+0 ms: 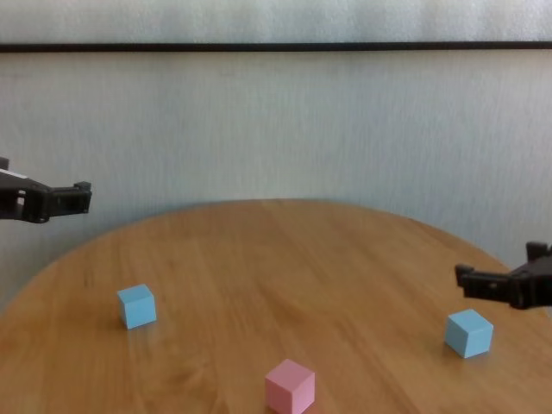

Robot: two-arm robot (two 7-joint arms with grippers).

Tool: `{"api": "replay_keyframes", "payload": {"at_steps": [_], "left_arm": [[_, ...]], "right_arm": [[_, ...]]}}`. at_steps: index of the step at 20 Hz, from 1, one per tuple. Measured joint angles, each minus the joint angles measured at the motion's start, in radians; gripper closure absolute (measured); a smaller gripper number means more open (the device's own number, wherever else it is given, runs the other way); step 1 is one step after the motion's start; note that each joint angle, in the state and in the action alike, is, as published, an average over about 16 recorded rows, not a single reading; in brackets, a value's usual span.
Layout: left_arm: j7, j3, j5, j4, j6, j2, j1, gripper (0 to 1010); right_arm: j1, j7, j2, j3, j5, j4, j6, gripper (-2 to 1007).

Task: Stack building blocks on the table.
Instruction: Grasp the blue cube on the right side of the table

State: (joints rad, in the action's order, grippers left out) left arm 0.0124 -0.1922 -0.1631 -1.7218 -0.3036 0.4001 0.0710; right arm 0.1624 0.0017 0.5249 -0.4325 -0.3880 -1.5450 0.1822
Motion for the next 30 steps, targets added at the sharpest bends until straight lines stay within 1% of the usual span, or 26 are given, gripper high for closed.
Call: {"api": "replay_keyframes", "payload": {"at_steps": [2, 4, 7, 10, 14, 18, 21, 25, 30], "left_arm": [[-0.001, -0.001, -0.002, 0.0, -0.001, 0.0, 0.0, 11], [-0.002, -0.001, -0.003, -0.001, -0.003, 0.0, 0.001, 11], [-0.003, -0.002, -0.005, -0.001, -0.004, 0.0, 0.001, 11], [-0.004, -0.002, -0.006, -0.001, -0.005, -0.001, 0.002, 11], [-0.005, -0.003, -0.007, -0.001, -0.006, -0.001, 0.002, 11], [-0.006, -0.003, -0.008, -0.002, -0.007, -0.001, 0.002, 11], [-0.006, -0.004, -0.009, -0.002, -0.007, -0.001, 0.002, 11], [-0.006, -0.004, -0.009, -0.002, -0.007, -0.001, 0.003, 11], [-0.007, -0.004, -0.009, -0.002, -0.008, -0.001, 0.003, 11]], "right_arm": [[-0.003, -0.005, -0.02, 0.006, -0.022, -0.015, 0.055, 1], [-0.004, -0.013, -0.039, 0.012, -0.039, -0.024, 0.104, 1], [-0.003, -0.026, -0.062, 0.021, -0.054, -0.032, 0.164, 1], [-0.001, -0.037, -0.079, 0.029, -0.061, -0.034, 0.213, 1], [0.002, -0.045, -0.089, 0.036, -0.059, -0.035, 0.262, 1], [0.002, -0.044, -0.091, 0.042, -0.055, -0.034, 0.298, 1], [0.003, -0.037, -0.093, 0.045, -0.052, -0.028, 0.314, 0], [0.011, -0.024, -0.101, 0.047, -0.048, -0.009, 0.321, 0], [0.028, -0.008, -0.118, 0.047, -0.04, 0.028, 0.321, 0]]}}
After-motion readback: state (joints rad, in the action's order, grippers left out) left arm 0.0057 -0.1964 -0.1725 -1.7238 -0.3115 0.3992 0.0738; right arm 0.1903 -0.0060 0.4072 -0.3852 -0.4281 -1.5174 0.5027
